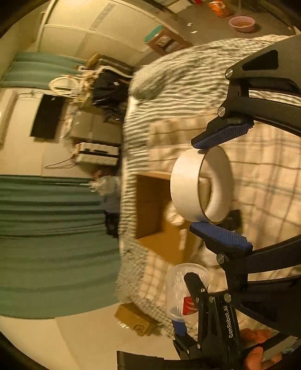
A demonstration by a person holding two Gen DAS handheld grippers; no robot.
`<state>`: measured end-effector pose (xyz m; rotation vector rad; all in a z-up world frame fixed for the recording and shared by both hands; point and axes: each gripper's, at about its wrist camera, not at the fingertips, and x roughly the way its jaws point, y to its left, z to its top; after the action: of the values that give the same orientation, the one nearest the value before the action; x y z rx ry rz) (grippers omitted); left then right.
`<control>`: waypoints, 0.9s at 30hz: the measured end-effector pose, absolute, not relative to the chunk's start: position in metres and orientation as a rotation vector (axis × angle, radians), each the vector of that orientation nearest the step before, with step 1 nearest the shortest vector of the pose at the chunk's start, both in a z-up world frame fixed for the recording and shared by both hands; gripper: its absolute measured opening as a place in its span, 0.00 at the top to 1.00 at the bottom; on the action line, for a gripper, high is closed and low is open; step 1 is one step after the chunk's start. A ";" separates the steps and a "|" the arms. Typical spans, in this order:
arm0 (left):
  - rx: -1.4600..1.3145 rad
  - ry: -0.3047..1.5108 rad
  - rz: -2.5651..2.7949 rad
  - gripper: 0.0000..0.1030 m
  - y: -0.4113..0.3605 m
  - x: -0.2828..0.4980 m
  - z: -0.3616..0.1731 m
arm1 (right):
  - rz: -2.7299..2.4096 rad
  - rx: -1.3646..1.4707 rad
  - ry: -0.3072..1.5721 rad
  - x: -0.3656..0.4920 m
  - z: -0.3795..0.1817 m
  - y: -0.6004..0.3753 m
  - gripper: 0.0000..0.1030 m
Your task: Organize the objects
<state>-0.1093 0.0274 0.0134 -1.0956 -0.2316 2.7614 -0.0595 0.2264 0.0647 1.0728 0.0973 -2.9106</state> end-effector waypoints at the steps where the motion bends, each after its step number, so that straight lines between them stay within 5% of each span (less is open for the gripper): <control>1: -1.078 -0.217 2.775 0.07 0.026 -0.114 0.019 | -2.908 1.055 0.102 -0.064 0.071 0.223 0.39; 2: -1.064 -0.193 2.790 0.07 0.025 -0.121 0.024 | -2.908 1.032 0.108 -0.071 0.078 0.219 0.44; 3: -1.056 -0.179 2.799 0.07 0.024 -0.127 0.026 | -2.905 1.009 0.113 -0.079 0.085 0.216 0.72; 4: -1.048 -0.169 2.807 0.07 0.023 -0.134 0.028 | -2.899 1.002 0.115 -0.084 0.089 0.214 0.82; 25: -1.258 -0.263 2.669 0.04 0.045 -0.244 -0.094 | -2.785 1.292 0.035 -0.200 -0.029 0.238 0.82; 27: -1.264 -0.261 2.687 0.00 0.042 -0.242 -0.090 | -2.804 1.297 0.023 -0.200 -0.029 0.244 0.62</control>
<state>-0.2420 0.0417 -0.0900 -1.2640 -0.2613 2.6873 -0.1997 0.2435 -0.0289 1.2969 0.0227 -2.8041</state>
